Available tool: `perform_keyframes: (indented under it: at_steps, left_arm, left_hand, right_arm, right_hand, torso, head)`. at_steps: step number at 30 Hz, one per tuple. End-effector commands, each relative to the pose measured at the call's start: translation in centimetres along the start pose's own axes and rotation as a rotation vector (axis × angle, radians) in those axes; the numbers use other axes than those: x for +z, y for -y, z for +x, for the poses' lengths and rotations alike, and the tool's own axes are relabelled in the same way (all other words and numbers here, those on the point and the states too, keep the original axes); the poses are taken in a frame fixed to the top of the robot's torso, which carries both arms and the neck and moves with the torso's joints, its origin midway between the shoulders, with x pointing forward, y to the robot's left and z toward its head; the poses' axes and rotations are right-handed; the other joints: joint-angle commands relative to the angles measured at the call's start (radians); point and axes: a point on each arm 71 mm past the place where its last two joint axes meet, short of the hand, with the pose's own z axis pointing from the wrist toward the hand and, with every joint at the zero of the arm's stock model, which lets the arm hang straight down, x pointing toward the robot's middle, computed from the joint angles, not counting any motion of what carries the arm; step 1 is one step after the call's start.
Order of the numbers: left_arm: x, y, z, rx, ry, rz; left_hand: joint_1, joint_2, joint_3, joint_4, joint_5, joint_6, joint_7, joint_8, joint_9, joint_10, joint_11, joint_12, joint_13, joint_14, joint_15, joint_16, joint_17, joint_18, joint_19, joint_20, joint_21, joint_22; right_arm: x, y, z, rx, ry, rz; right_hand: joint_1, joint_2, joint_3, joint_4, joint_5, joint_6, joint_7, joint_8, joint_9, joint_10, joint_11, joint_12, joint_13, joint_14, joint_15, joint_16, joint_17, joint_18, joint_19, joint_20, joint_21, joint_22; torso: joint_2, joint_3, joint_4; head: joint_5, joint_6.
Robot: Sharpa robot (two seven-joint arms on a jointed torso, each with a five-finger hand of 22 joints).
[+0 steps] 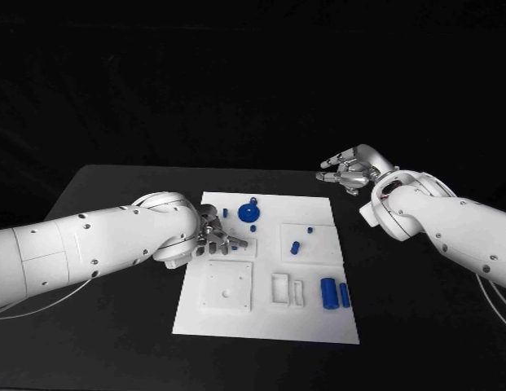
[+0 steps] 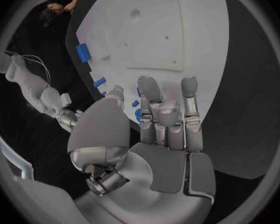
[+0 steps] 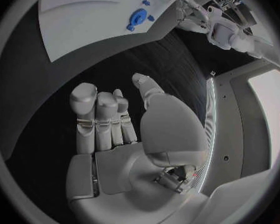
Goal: Assemble the parts on the task board
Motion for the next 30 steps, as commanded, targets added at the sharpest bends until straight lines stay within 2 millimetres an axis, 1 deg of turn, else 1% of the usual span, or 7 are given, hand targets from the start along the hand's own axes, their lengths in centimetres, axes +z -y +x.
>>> perform_keyframes:
  at_steps: [1,7,10,14,23,24,30]
  left_arm:
    - [-0.4,0.1,-0.9,-0.04,-0.012,0.006]
    - [-1.0,-0.5,-4.2,-0.115,0.026,-0.006]
    - [-1.1,-0.9,-5.7,-0.144,0.051,-0.015]
    - [-1.0,-1.3,-7.2,-0.162,0.076,-0.033]
    - [-0.2,-1.6,-10.1,-0.162,0.117,-0.068]
    - [-0.1,-1.5,-10.4,-0.159,0.119,-0.071]
    - [0.6,-0.8,-11.0,-0.129,0.095,-0.076]
  left_hand:
    - [0.019,-0.005,-0.003,0.001,-0.003,-0.003,0.005,0.002,0.036,0.047,-0.003,-0.012,-0.007,-0.011,-0.006,-0.019,-0.027,-0.022,-0.005,-0.008,-0.01,0.018]
    - [0.041,-0.005,-0.008,0.001,-0.002,-0.104,0.024,0.002,0.148,0.045,0.007,-0.078,-0.025,-0.031,-0.006,-0.078,-0.105,-0.023,-0.011,-0.013,-0.035,0.015]
    - [0.048,-0.003,-0.011,-0.001,-0.002,-0.176,0.027,0.043,0.309,0.046,0.01,-0.098,-0.01,-0.034,-0.004,-0.077,-0.118,-0.022,-0.005,-0.012,-0.052,0.017]
    - [0.054,0.004,-0.001,-0.001,-0.002,-0.272,0.048,0.036,0.297,0.043,0.015,-0.1,-0.005,-0.035,-0.003,-0.075,-0.119,-0.023,-0.001,-0.013,-0.053,0.018]
    - [0.063,0.022,0.014,-0.002,-0.001,-0.458,0.112,0.052,-0.109,0.043,0.045,-0.11,0.009,-0.035,0.014,-0.075,-0.124,-0.022,0.006,-0.003,-0.065,0.018]
    - [0.066,0.025,0.015,0.004,-0.005,-0.453,0.121,0.076,-0.264,0.045,0.05,-0.116,0.012,-0.037,0.023,-0.078,-0.129,-0.019,0.007,0.005,-0.069,0.019]
    - [0.083,0.032,0.017,-0.004,0.0,-0.606,0.125,0.108,-0.492,0.042,0.047,-0.119,0.026,-0.043,0.018,-0.067,-0.131,-0.021,0.005,0.002,-0.074,0.02]
  right_arm:
    - [0.0,0.1,0.0,0.005,0.0,-0.005]
    - [0.0,0.3,-0.2,0.008,0.005,0.002]
    - [0.0,0.4,-0.2,0.012,0.007,0.005]
    - [0.0,0.5,-0.3,0.014,0.009,0.007]
    - [-0.1,0.4,-0.4,0.019,0.009,0.004]
    - [-0.2,0.4,-0.4,0.019,0.009,0.004]
    - [-0.3,0.2,-0.4,0.022,0.008,0.0]
  right_hand:
    - [-0.011,0.001,-0.008,0.0,0.003,-0.004,0.004,-0.004,-0.002,-0.009,0.0,-0.005,-0.002,-0.005,-0.001,-0.005,0.0,0.018,0.042,0.004,-0.004,0.094]
    - [-0.011,0.002,-0.013,0.001,0.003,-0.013,0.005,-0.004,-0.002,-0.009,0.0,-0.005,-0.002,-0.004,0.0,-0.005,0.0,0.018,0.041,0.004,-0.006,0.094]
    - [-0.011,0.002,-0.013,0.001,0.003,-0.013,0.005,-0.004,-0.002,-0.009,0.0,-0.005,-0.002,-0.004,0.0,-0.005,0.0,0.018,0.041,0.004,-0.006,0.094]
    - [-0.011,0.003,-0.015,0.002,0.0,-0.015,0.005,-0.004,-0.002,-0.007,0.001,-0.004,-0.001,-0.004,0.0,-0.004,0.0,0.018,0.042,0.004,-0.004,0.094]
    - [-0.011,0.004,-0.018,0.004,0.0,-0.018,0.006,-0.004,-0.002,-0.006,0.001,-0.003,-0.001,-0.004,0.0,-0.004,0.0,0.019,0.043,0.005,-0.004,0.094]
    - [-0.011,0.004,-0.018,0.004,0.0,-0.018,0.006,-0.004,-0.002,-0.006,0.001,-0.003,-0.001,-0.004,0.0,-0.004,0.0,0.019,0.043,0.005,-0.004,0.094]
    - [-0.011,0.004,-0.018,0.004,0.0,-0.018,0.006,-0.004,-0.002,-0.006,0.001,-0.003,-0.001,-0.004,0.0,-0.004,0.0,0.019,0.043,0.005,-0.004,0.094]
  torso:
    - [0.001,-0.0001,-0.0012]
    - [0.002,0.0013,-0.0006]
    - [0.004,0.0005,-0.0015]
    - [0.006,-0.0005,-0.004]
    - [0.02,-0.0012,-0.0123]
    - [0.022,-0.0013,-0.0128]
    - [0.033,-0.0021,-0.0172]
  head:
    - [0.003,0.004]
    - [0.006,0.011]
    - [0.006,0.016]
    - [0.007,0.02]
    - [0.014,0.034]
    - [0.015,0.035]
    - [0.02,0.044]
